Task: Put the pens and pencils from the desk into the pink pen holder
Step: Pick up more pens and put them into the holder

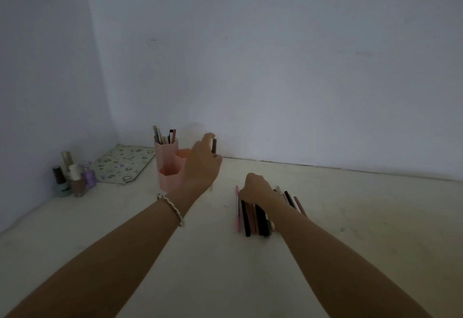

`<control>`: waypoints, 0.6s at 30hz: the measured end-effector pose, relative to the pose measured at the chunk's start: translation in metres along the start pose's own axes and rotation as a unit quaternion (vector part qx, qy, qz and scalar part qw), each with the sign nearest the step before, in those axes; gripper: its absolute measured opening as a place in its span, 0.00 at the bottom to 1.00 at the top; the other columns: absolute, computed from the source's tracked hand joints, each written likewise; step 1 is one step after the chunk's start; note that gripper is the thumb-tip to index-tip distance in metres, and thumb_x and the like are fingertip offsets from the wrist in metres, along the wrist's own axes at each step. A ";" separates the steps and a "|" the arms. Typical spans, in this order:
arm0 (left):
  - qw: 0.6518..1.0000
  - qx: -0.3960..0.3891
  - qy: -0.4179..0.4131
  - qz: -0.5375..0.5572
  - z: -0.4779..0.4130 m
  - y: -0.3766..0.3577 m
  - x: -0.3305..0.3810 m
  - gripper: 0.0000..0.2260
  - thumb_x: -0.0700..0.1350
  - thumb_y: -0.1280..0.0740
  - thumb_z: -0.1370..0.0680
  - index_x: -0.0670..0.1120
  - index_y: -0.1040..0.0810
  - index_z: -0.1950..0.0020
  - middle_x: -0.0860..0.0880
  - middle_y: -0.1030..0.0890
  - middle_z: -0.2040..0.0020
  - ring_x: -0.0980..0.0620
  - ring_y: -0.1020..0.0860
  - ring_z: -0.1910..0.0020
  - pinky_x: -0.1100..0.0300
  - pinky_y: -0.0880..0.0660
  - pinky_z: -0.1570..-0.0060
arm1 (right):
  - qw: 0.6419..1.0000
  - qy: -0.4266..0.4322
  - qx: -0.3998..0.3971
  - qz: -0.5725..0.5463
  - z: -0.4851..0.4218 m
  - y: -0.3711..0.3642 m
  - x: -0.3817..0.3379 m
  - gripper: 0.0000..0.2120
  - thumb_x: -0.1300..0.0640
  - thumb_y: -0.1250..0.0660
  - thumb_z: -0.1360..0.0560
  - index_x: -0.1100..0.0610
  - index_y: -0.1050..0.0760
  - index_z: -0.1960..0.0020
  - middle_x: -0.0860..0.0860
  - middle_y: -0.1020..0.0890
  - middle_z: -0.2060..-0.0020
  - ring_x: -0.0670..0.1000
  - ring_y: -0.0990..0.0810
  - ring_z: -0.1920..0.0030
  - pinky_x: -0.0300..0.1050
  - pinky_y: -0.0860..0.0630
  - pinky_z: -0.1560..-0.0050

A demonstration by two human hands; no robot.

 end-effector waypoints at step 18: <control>0.952 0.242 0.066 -0.174 -0.069 0.091 -0.108 0.11 0.46 0.39 0.22 0.46 0.18 0.46 0.45 0.23 0.40 0.44 0.31 0.36 0.48 0.33 0.40 | 0.847 0.249 0.291 -0.369 -0.024 0.081 -0.139 0.15 0.64 0.38 0.23 0.45 0.36 0.47 0.45 0.23 0.61 0.46 0.22 0.65 0.37 0.21 0.65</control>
Point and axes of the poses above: each hand's wrist, its own z-axis away from the middle knuckle, its own y-axis out of the back of the hand, x = y × z, the point moved 6 cm from there along -z, towards the middle knuckle
